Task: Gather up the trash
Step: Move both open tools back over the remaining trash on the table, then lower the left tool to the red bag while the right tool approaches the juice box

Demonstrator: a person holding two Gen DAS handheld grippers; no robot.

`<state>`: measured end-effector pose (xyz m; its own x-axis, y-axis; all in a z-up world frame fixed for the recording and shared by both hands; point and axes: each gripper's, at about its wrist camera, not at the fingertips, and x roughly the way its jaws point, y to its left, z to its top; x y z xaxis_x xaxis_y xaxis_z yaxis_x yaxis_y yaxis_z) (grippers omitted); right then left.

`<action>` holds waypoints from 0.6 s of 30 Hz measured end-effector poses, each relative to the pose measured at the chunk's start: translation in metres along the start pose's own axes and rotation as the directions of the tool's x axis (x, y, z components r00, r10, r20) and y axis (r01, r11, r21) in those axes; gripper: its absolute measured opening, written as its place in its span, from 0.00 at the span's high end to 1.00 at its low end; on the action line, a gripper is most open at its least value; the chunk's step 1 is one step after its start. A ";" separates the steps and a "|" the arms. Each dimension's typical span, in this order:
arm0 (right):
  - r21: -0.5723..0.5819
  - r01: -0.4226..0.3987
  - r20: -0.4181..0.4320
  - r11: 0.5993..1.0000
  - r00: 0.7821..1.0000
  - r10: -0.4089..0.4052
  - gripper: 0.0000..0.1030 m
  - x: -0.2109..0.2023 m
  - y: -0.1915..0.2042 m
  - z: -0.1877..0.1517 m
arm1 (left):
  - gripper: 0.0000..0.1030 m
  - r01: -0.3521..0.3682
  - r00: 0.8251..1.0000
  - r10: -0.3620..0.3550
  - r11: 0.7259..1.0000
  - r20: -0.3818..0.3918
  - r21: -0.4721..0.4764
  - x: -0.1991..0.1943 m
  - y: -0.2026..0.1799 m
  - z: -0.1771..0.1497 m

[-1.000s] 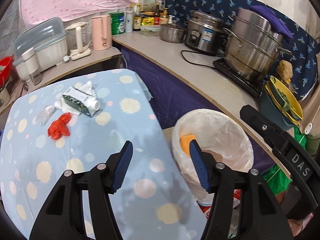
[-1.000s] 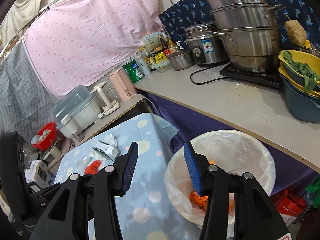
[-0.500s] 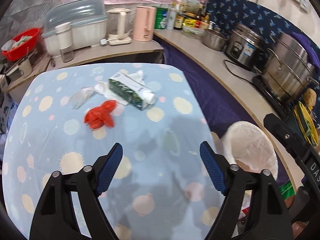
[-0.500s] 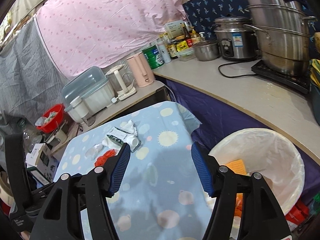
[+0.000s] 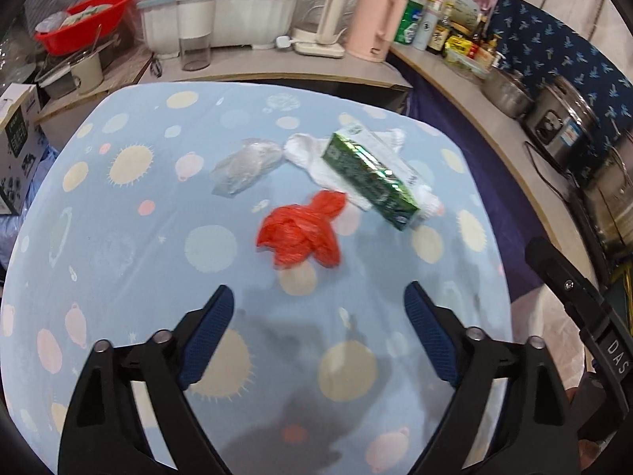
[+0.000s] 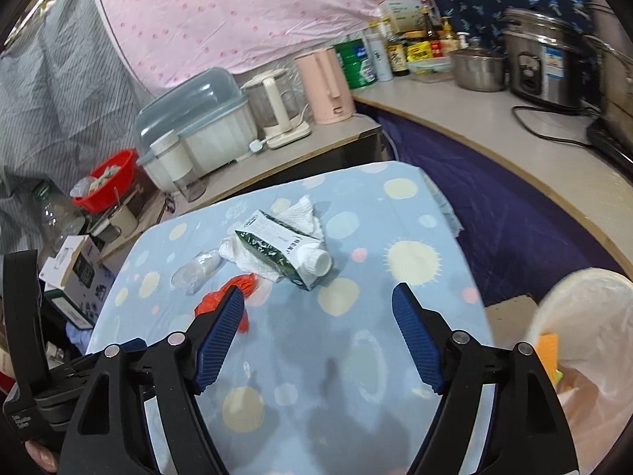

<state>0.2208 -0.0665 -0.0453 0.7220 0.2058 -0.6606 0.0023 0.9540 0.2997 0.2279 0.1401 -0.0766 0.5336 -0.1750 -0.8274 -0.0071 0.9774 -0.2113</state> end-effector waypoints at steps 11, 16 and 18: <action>-0.071 -0.031 -0.091 0.997 0.996 0.024 0.23 0.102 0.010 0.013 | 0.15 -0.033 0.998 0.031 0.999 -0.062 -0.032 0.063 0.031 0.024; -0.084 -0.035 -0.120 0.996 0.992 0.025 0.23 0.132 0.004 0.017 | 0.15 -0.027 0.997 0.025 0.999 -0.078 -0.024 0.084 0.032 0.030; -0.082 -0.047 -0.126 0.995 0.991 0.037 0.23 0.140 0.003 0.018 | 0.15 -0.026 0.997 0.024 0.999 -0.078 -0.020 0.089 0.032 0.032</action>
<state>0.3341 -0.0387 -0.1246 0.6291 0.2664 -0.7303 -0.0889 0.9579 0.2729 0.3021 0.1595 -0.1410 0.4655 -0.1599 -0.8705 -0.0376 0.9791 -0.1999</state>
